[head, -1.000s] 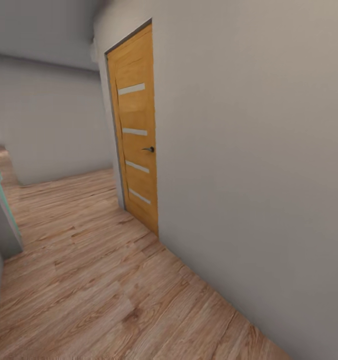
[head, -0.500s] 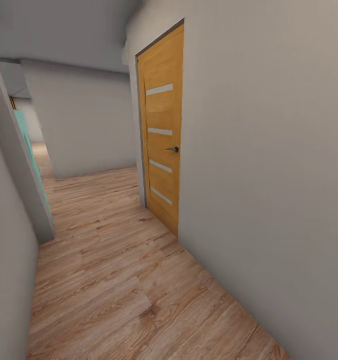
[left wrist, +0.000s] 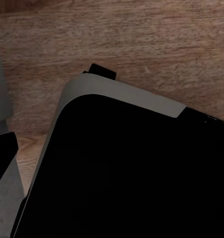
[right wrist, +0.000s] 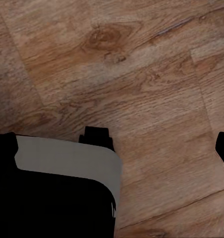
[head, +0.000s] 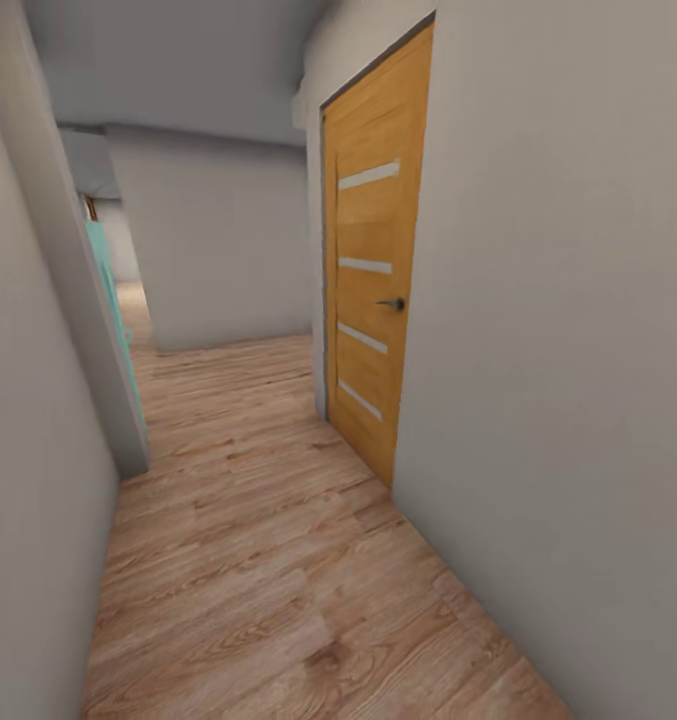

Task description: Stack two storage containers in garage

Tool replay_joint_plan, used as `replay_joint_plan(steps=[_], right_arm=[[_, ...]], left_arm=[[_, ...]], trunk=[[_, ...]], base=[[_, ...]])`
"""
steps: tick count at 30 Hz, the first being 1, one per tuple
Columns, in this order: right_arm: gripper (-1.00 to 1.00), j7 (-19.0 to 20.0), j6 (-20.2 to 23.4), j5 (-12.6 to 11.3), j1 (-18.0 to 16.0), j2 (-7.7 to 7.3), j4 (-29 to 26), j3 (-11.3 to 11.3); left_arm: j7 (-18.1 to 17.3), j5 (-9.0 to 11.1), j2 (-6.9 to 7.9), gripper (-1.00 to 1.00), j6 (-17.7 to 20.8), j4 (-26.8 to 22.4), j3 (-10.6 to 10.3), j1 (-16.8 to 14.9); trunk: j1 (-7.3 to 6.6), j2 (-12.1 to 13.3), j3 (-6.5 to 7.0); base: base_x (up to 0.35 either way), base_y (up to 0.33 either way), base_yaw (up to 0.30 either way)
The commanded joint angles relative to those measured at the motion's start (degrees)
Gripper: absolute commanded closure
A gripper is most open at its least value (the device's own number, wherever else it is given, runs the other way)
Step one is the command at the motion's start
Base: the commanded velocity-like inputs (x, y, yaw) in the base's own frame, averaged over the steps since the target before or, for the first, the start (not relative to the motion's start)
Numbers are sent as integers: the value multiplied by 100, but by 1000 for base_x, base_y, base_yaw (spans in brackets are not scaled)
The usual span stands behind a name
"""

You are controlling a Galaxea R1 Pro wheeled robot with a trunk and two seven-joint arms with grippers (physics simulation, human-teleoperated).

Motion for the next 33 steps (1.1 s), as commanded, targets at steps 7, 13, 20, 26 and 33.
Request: replay_joint_plan(steps=[7,13,20,26,33], right_arm=[[-100,-19,-54,40,-8,-7,14,42],[-100,-9,-58,64,-8,-8,13,50],[-100,-18,-65,92,-8,-5,5,53],[-100,-19,-68,87,-8,-8,4,51],[-100,-19,-66,67,-8,-8,4,51]], left_arm=[[6,5,-1,-100,15,-2,14,-1],[9,3,-1,-100,18,-2,14,-1],[9,-7,-1,-100,18,-3,12,-1],[9,-8,-5,-100,18,-2,13,-1],[9,-7,-9,-100,7,-1,14,-1]], trunk=[[3,-3,-5],[3,-3,-5],[3,-3,-5],[3,-3,-5],[3,-3,-5]], base=[[321,0,12],[321,0,1],[321,0,86],[321,0,256],[322,0,278]])
